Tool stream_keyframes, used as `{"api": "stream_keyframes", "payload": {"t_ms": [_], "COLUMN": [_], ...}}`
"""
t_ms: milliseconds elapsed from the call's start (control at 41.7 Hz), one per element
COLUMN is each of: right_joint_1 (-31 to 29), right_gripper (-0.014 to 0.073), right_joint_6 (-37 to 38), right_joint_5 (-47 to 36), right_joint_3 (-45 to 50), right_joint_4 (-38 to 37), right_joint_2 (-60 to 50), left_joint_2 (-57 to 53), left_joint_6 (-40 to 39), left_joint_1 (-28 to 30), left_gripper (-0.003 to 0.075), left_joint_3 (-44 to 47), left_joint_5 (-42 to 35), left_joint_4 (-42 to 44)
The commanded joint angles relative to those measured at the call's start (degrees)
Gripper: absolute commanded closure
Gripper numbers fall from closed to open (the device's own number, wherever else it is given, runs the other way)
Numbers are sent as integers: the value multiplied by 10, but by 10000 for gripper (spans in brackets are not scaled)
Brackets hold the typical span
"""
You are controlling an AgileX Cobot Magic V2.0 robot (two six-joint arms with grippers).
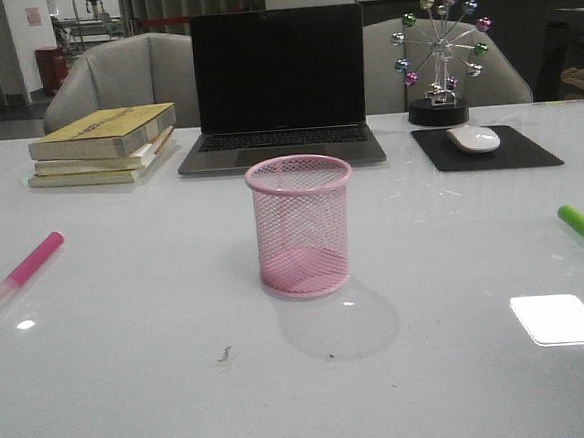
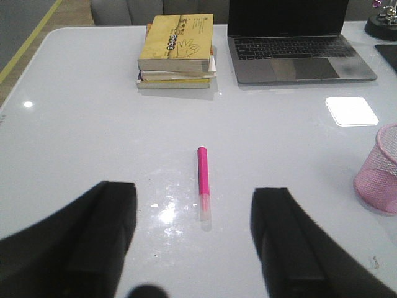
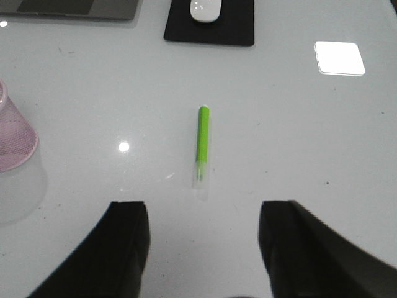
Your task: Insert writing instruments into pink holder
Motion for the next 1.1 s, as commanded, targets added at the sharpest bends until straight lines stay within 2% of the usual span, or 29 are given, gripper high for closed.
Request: {"api": "stream_keyframes", "payload": {"t_ms": [0, 144, 360, 719, 839, 1079], "right_joint_1": [-3, -5, -7, -22, -21, -21], "right_gripper": [67, 67, 67, 67, 67, 67], "right_joint_6": [-3, 23, 23, 23, 11, -14], "right_joint_5": [-39, -52, -95, -90, -64, -10], "right_joint_3": [-16, -19, -36, -207, -271, -373], "right_joint_4": [-7, -7, -6, 4, 9, 11], "right_joint_2": [34, 103, 237, 520, 594, 704], "left_joint_2": [15, 27, 52, 95, 99, 99], "left_joint_6": [-5, -5, 3, 5, 5, 5], "left_joint_1": [-4, -4, -13, -191, -218, -225], "left_gripper": [188, 199, 211, 211, 211, 211], "left_joint_3": [-18, -18, -18, -18, -18, -18], "left_joint_5": [-41, -47, -50, -80, -79, -79], "left_joint_4": [0, 0, -4, 2, 2, 2]}}
